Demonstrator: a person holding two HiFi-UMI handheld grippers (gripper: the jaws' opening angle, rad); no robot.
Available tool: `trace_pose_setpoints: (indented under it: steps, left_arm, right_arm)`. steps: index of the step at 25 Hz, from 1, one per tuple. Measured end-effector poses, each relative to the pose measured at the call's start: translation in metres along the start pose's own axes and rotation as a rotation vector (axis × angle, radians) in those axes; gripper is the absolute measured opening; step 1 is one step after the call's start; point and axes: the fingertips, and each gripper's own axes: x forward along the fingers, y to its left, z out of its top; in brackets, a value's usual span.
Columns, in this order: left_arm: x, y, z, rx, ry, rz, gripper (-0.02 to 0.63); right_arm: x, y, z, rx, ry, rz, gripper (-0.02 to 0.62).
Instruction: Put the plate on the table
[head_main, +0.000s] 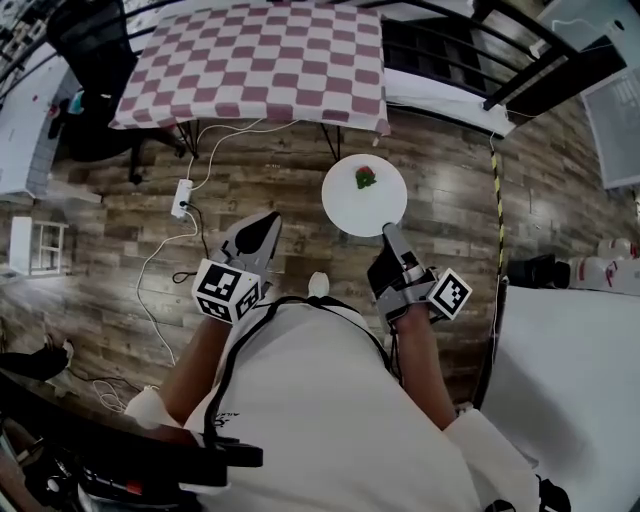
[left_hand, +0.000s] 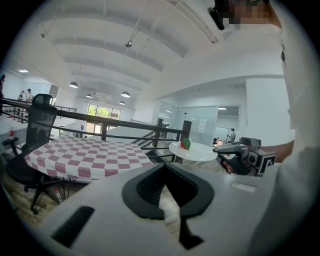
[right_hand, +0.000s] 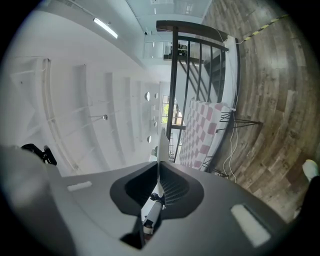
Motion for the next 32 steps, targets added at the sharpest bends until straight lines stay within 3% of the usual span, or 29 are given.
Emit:
trace_pose_setpoints:
  steps: [13, 32]
  left_arm:
    - [0.051, -0.022, 0.003, 0.008, 0.014, 0.032, 0.008]
    - [0.087, -0.019, 0.007, 0.010, 0.018, -0.013, 0.008]
  right_arm:
    - [-0.008, -0.017, 0.064, 0.020, 0.009, 0.000, 0.023]
    - [-0.015, -0.022, 0.094, 0.011, -0.068, -0.019, 0.023]
